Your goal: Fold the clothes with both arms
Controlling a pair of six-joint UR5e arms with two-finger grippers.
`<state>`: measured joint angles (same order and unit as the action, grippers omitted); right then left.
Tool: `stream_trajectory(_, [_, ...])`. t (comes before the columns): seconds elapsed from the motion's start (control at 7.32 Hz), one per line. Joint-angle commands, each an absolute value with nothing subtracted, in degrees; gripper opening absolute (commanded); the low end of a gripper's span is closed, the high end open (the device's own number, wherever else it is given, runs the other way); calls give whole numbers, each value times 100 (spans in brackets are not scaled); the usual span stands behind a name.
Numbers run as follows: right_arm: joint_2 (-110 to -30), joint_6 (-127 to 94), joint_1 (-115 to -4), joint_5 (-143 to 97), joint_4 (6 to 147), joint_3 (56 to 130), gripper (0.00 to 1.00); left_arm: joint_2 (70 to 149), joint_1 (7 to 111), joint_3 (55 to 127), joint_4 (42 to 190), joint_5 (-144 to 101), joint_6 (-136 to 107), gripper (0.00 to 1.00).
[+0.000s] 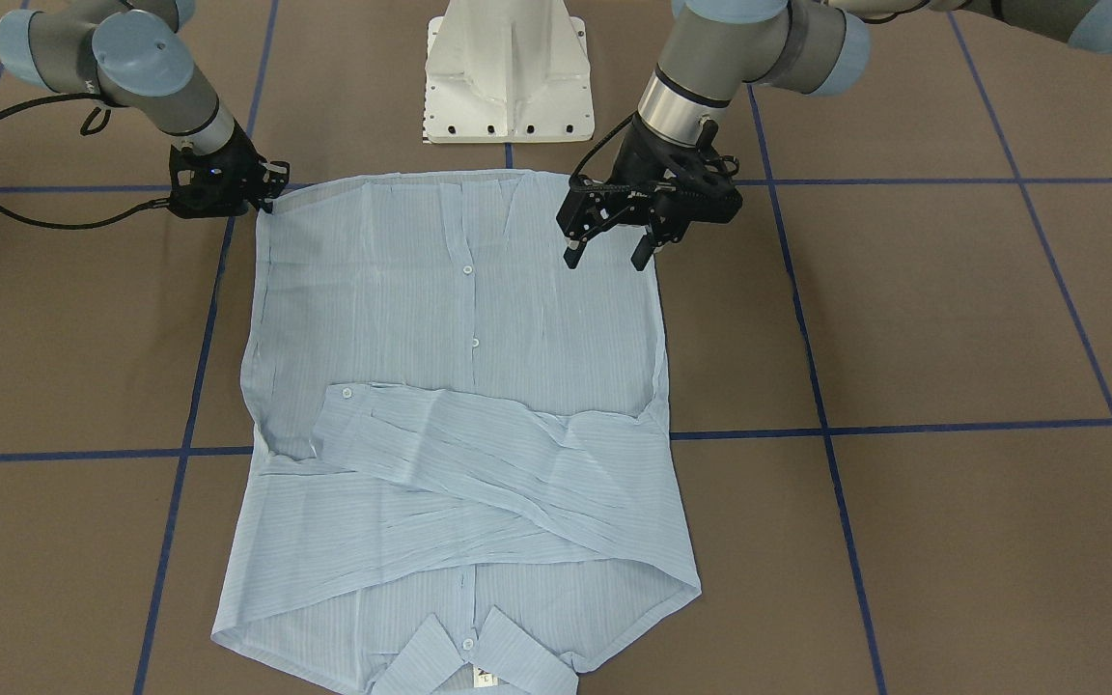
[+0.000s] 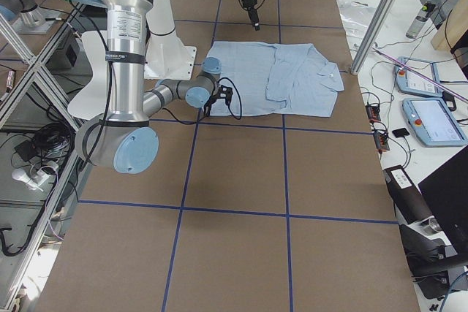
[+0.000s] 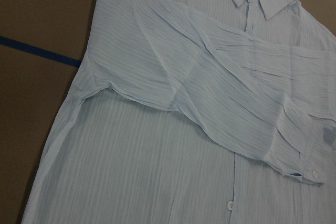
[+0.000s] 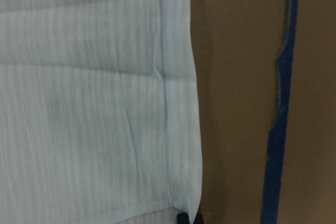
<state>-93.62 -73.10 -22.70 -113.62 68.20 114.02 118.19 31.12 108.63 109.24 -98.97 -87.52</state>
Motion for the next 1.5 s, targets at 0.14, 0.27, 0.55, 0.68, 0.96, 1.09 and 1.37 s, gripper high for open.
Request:
stream_trajectory(0.14, [-9325, -7374, -2373, -11382, 6847, 11557, 0, 11490, 3077, 11037, 10916, -9914, -8763, 93])
stream_trajectory(0.27, [-9316, -7374, -2425, -11391, 6847, 11601, 0, 11087, 2928, 11265, 10925, -9914, -8832, 93])
stream_trajectory(0.55, [-9308, -7374, -2513, -11382, 6829, 11628, 0, 10592, 2306, 11487, 10916, -9879, -9226, 91])
stream_trajectory(0.68, [-9308, -7374, -2566, -11382, 6812, 11628, 0, 10573, 1920, 11452, 10812, -9853, -9524, 91])
stream_trajectory(0.96, [-9308, -7374, -2566, -11373, 6812, 11672, 0, 10687, 1461, 11461, 10109, -9634, -9606, 88])
stream_trajectory(1.09, [-9308, -7374, -2566, -11373, 6812, 11689, 0, 10661, 1337, 11426, 10099, -9633, -9615, 88])
stream_trajectory(1.37, [-9308, -7374, -2593, -11373, 6820, 11698, 0, 10661, 1266, 11391, 10011, -9633, -9606, 78])
